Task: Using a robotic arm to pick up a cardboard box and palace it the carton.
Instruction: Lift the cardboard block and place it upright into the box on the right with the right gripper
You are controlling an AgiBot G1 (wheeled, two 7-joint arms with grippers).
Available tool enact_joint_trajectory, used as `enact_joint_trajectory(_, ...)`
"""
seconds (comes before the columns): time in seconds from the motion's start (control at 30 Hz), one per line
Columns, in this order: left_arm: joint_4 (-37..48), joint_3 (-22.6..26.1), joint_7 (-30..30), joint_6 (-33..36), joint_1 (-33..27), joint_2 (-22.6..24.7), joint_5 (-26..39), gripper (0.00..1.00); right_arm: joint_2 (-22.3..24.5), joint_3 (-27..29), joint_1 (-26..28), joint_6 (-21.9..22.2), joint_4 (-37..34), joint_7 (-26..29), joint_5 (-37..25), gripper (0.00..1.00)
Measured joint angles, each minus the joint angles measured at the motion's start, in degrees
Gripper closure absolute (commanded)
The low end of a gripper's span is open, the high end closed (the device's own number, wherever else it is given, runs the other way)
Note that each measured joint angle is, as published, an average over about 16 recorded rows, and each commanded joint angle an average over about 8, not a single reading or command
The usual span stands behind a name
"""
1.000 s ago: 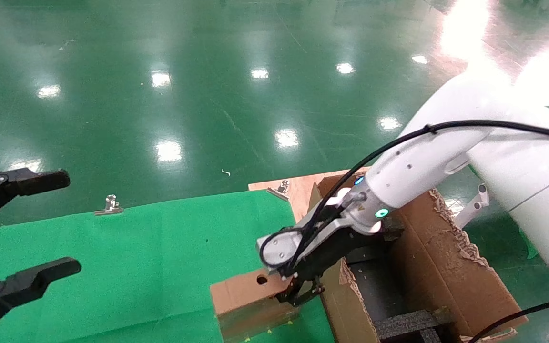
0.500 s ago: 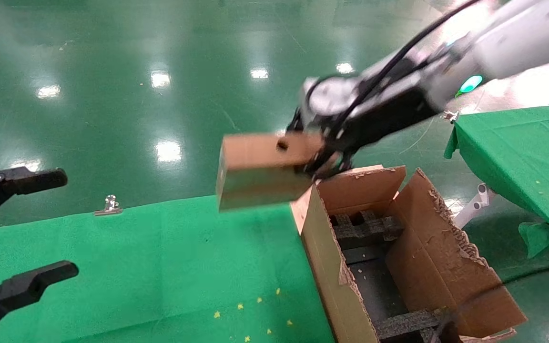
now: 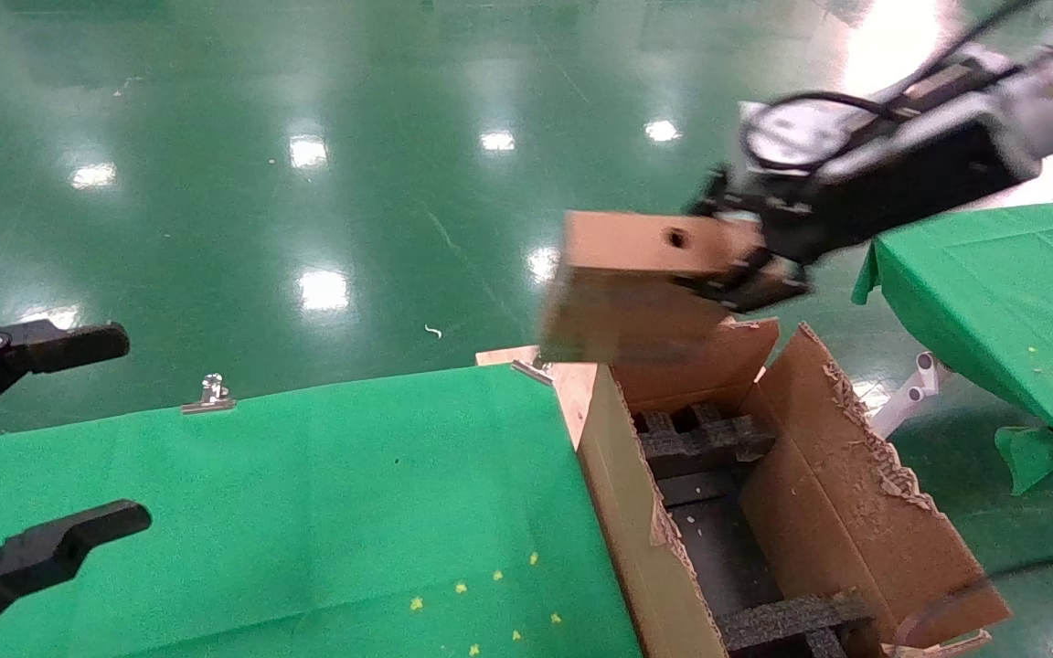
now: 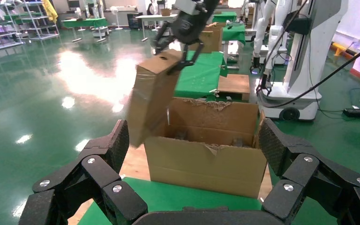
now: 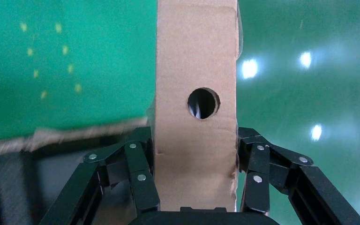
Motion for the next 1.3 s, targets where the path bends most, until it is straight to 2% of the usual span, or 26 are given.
enact_joint_trajectory(0.33,0.0,0.0,0.0,0.0,0.0,0.0,0.0,0.0,11.7,-8.4,2.9,0.3,6.1,6.6,0.5,1.0)
enact_joint_trajectory(0.6,0.0,0.0,0.0,0.0,0.0,0.0,0.0,0.0,18.4,-11.9,2.5,1.9,9.2,11.6,3.0,1.0)
enact_joint_trajectory(1.0,0.0,0.0,0.0,0.0,0.0,0.0,0.0,0.0,20.4,-12.6,1.0,4.9,8.4,16.1,4.9,1.0)
enact_joint_trajectory(1.17,0.0,0.0,0.0,0.0,0.0,0.0,0.0,0.0,20.7,-13.0,-0.8,8.1,8.0,22.6,5.2,1.0)
enact_joint_trajectory(1.3,0.0,0.0,0.0,0.0,0.0,0.0,0.0,0.0,21.6,-13.7,-2.8,12.0,8.6,31.1,5.2,1.0)
